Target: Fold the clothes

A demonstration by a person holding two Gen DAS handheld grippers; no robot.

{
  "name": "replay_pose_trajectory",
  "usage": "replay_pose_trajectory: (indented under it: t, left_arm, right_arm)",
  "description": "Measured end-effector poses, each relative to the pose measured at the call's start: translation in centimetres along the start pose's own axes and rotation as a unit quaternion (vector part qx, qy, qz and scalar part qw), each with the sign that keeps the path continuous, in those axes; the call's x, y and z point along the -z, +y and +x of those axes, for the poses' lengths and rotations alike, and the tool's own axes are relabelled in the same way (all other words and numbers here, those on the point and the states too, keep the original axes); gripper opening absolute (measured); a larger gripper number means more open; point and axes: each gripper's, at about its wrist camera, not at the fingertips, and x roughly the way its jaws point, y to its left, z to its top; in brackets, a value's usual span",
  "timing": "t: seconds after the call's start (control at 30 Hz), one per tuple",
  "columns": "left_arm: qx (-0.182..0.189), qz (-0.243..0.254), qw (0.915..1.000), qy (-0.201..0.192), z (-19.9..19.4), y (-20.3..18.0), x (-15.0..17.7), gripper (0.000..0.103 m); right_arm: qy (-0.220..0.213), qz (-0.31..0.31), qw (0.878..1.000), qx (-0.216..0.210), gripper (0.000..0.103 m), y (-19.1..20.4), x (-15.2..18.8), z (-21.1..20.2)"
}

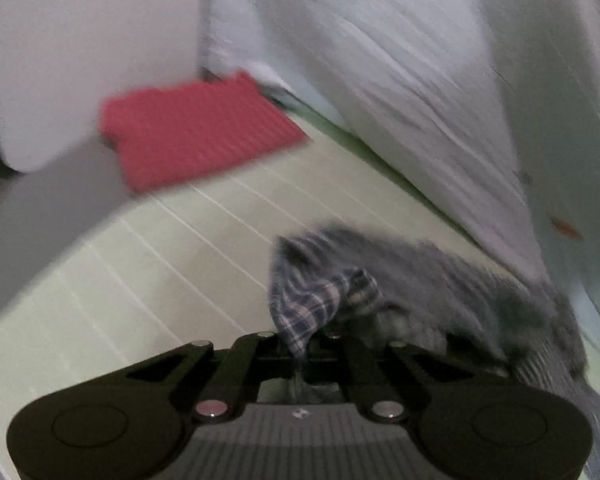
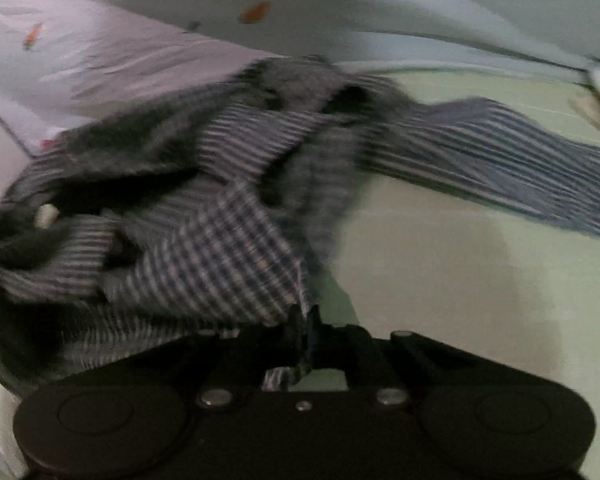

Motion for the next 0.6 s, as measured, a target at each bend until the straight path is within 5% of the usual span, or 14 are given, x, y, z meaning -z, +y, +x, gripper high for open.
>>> replay_pose_trajectory:
  t: [0.17, 0.23, 0.33, 0.37, 0.5, 0.6]
  left_arm:
    - [-0.044, -0.032, 0.9984, 0.016, 0.9, 2.4, -1.3, 0.012]
    - [-0.038, -0.006, 0.9989, 0.026, 0.8, 1.3, -0.4, 0.048]
    - [-0.019, 0.045, 0.9984, 0.029, -0.1, -0.9, 1.5, 0.096]
    - [-0.01, 0.055, 0.9978, 0.035, -0.1, -1.6, 2.2, 0.097]
    - [0.01, 0.092, 0.9936, 0.066, -0.1, -3.7, 4.9, 0.098]
    - [0.01, 0.116, 0.989, 0.091, 0.3, -4.9, 6.9, 0.098]
  right_arm:
    - [0.011, 0.028, 0.999, 0.042, 0.004, -2.1, 1.6, -1.7]
    - [0.016, 0.039, 0.997, 0.059, 0.007, -3.0, 2.3, -2.4]
    - [0.018, 0.043, 0.995, 0.088, 0.037, -3.6, 2.9, -3.0]
    - [0.014, 0.035, 0.994, 0.099, 0.053, -3.1, 2.8, -3.0]
    - [0.002, 0.009, 0.992, 0.123, 0.087, -1.8, 2.3, -2.9]
    - [-0.003, -0.005, 0.992, 0.125, 0.095, -1.4, 2.1, -2.5]
